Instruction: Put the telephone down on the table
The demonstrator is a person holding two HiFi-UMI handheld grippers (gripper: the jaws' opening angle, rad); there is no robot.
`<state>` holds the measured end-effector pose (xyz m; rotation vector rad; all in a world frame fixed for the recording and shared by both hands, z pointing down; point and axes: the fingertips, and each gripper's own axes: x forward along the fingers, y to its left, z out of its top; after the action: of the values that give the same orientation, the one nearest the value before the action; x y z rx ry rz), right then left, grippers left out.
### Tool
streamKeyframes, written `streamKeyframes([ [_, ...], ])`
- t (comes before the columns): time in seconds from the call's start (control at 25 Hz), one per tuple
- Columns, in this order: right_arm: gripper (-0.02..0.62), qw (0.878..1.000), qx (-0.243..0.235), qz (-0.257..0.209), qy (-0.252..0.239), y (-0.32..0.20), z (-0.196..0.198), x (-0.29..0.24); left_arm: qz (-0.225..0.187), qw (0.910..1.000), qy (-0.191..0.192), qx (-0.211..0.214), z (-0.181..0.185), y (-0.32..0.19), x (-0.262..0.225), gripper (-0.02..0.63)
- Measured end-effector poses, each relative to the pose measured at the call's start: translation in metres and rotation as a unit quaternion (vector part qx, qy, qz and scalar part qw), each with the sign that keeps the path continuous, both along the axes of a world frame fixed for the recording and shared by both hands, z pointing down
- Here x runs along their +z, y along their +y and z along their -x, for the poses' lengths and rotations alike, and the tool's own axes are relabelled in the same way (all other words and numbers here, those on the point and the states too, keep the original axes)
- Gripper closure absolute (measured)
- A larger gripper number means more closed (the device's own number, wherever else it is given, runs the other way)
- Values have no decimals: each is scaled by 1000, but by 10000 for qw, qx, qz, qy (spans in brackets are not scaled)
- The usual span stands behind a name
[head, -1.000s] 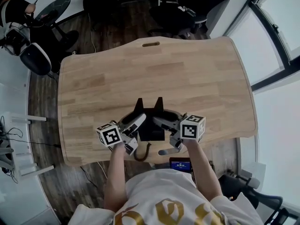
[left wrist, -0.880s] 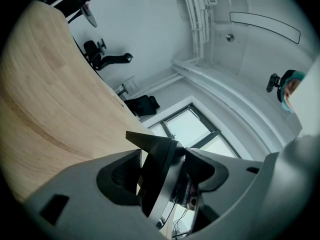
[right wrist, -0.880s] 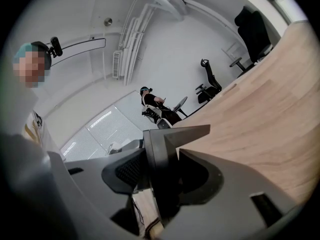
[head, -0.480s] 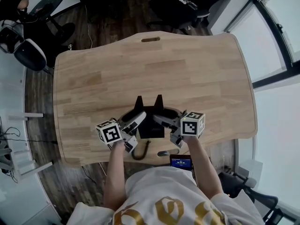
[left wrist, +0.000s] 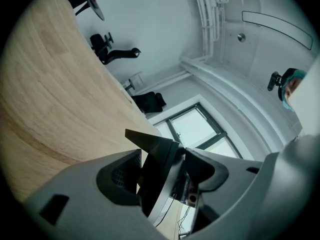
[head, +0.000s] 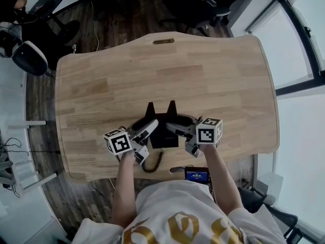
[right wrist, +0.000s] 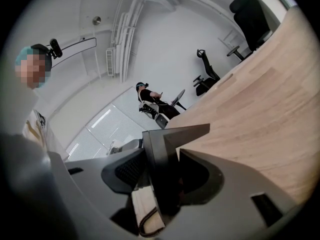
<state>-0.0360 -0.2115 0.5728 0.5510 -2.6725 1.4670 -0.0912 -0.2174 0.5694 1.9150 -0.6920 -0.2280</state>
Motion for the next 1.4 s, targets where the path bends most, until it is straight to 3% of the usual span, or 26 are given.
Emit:
streamKeyframes([
  [0.64,393,9993,-202,301,-77,-31,0,27,290,9995,-66,-80,0,-28,28,356],
  [1.4,398,9976,-5,683,-133,-58,-5,52,567,9982,-182,-93,-4,-52,54,371],
])
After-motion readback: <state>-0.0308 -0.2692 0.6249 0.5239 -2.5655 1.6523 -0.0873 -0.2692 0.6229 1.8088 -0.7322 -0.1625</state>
